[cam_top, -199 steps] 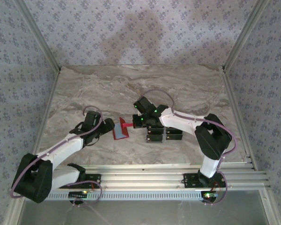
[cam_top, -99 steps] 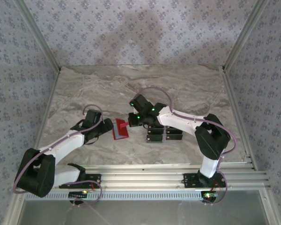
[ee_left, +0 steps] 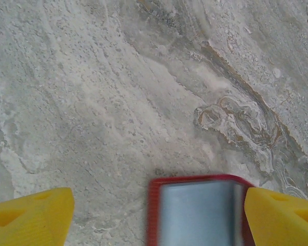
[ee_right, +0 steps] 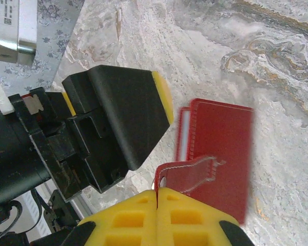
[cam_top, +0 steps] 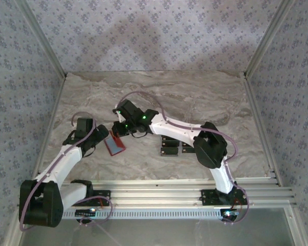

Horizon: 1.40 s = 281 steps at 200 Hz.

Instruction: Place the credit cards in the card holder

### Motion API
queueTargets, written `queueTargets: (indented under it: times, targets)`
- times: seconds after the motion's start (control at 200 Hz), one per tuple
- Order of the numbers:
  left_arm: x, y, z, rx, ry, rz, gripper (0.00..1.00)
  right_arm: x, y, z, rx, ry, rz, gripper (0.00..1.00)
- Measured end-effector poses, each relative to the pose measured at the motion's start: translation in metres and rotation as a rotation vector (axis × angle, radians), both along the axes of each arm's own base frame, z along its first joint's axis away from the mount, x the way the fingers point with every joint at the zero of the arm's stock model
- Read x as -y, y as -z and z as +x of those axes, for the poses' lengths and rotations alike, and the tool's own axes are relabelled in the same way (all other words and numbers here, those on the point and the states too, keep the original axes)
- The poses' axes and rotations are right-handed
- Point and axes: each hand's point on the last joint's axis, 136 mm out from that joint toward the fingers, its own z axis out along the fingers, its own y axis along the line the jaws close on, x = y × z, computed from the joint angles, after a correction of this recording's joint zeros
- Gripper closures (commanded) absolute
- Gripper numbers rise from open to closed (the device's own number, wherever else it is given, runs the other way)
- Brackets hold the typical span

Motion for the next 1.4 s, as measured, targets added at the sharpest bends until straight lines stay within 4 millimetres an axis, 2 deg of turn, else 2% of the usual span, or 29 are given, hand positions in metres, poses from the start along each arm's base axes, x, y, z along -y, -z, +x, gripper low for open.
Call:
queueTargets:
  times: [0.095, 0.17, 0.24, 0.43, 0.52, 0.585, 0.805, 0.969, 1.249, 1.404]
  targets:
    - [0.001, -0.002, 0.0, -0.001, 0.008, -0.008, 0.14, 0.003, 0.002, 0.004, -0.009, 0.011, 0.002, 1.0]
    - [0.003, -0.001, -0.001, -0.007, 0.017, -0.012, 0.14, 0.013, 0.012, 0.009, -0.019, 0.033, -0.011, 1.0]
    - [0.004, -0.001, -0.001, -0.008, 0.023, -0.015, 0.14, 0.032, 0.032, 0.014, -0.038, 0.071, -0.054, 1.0]
    - [0.009, -0.001, -0.002, -0.011, 0.042, -0.035, 0.14, 0.103, 0.1, 0.033, -0.088, 0.216, -0.247, 1.0]
    - [0.011, -0.001, -0.002, -0.013, 0.052, -0.048, 0.14, 0.129, 0.118, 0.039, -0.094, 0.27, -0.316, 1.0]
    - [0.013, -0.001, -0.002, -0.013, 0.058, -0.051, 0.14, 0.137, 0.124, 0.041, -0.097, 0.289, -0.339, 1.0]
    - [0.019, 0.008, -0.008, -0.04, 0.082, -0.06, 0.15, 0.139, 0.126, 0.041, -0.089, 0.295, -0.348, 1.0]
    - [0.03, 0.02, -0.012, -0.08, 0.119, -0.065, 0.19, 0.138, 0.126, 0.041, -0.088, 0.294, -0.346, 1.0]
    - [0.041, 0.025, -0.008, -0.082, 0.143, -0.069, 0.24, 0.139, 0.126, 0.041, -0.085, 0.297, -0.349, 1.0]
    - [0.046, 0.024, -0.004, -0.065, 0.149, -0.079, 0.34, 0.139, 0.126, 0.041, -0.085, 0.297, -0.349, 1.0]
